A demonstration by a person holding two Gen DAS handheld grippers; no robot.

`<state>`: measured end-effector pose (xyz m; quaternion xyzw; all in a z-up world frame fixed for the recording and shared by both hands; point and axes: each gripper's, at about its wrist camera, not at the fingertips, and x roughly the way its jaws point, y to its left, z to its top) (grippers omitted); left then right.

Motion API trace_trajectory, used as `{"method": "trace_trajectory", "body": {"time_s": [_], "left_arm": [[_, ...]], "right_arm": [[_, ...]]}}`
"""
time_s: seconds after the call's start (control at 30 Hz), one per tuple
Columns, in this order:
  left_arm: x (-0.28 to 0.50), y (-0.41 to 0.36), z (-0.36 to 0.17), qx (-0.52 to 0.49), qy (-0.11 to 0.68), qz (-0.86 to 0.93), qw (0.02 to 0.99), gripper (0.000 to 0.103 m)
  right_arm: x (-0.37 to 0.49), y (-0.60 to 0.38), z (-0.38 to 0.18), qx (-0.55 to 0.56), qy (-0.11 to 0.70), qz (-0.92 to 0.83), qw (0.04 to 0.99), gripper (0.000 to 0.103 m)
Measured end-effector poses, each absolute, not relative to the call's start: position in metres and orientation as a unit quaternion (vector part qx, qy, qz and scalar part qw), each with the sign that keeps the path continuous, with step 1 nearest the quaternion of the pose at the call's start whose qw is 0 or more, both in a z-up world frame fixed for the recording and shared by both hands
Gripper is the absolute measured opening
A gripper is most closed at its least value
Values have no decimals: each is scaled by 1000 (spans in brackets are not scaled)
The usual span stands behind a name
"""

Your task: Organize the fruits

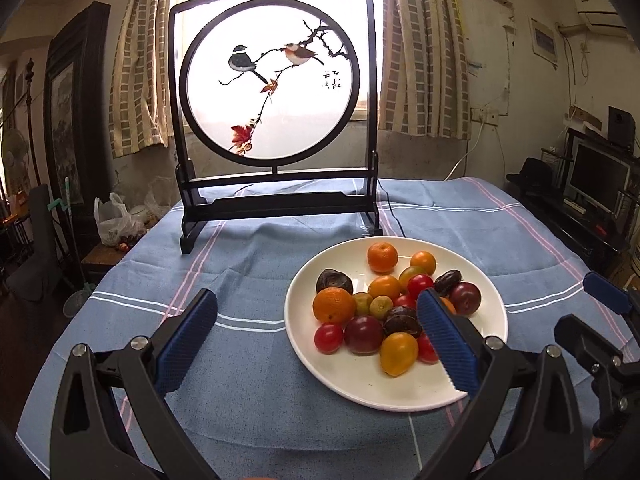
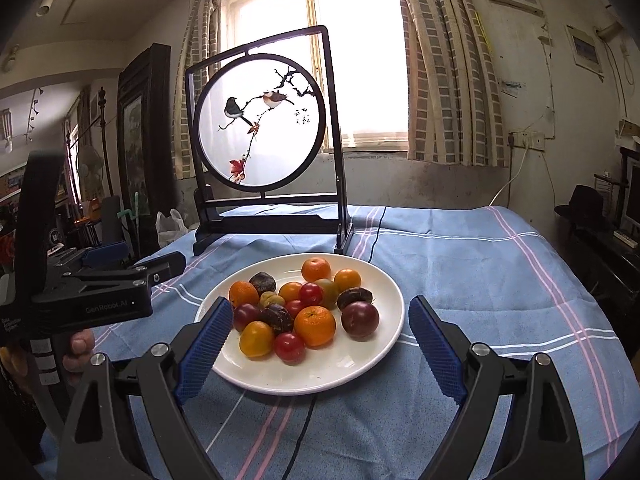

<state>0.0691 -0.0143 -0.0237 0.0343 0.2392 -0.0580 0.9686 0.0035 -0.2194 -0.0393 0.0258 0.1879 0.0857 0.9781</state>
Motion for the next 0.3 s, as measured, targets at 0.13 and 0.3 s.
{"method": "trace_trajectory", "body": {"time_s": [0.13, 0.3], "left_arm": [[75, -11, -26, 36, 244, -34, 968, 98], [76, -7, -25, 27, 238, -36, 970, 98]], "right_arm": [[4, -216, -44, 13, 191, 82, 978, 90], [3, -220, -43, 24, 189, 87, 978, 90]]}}
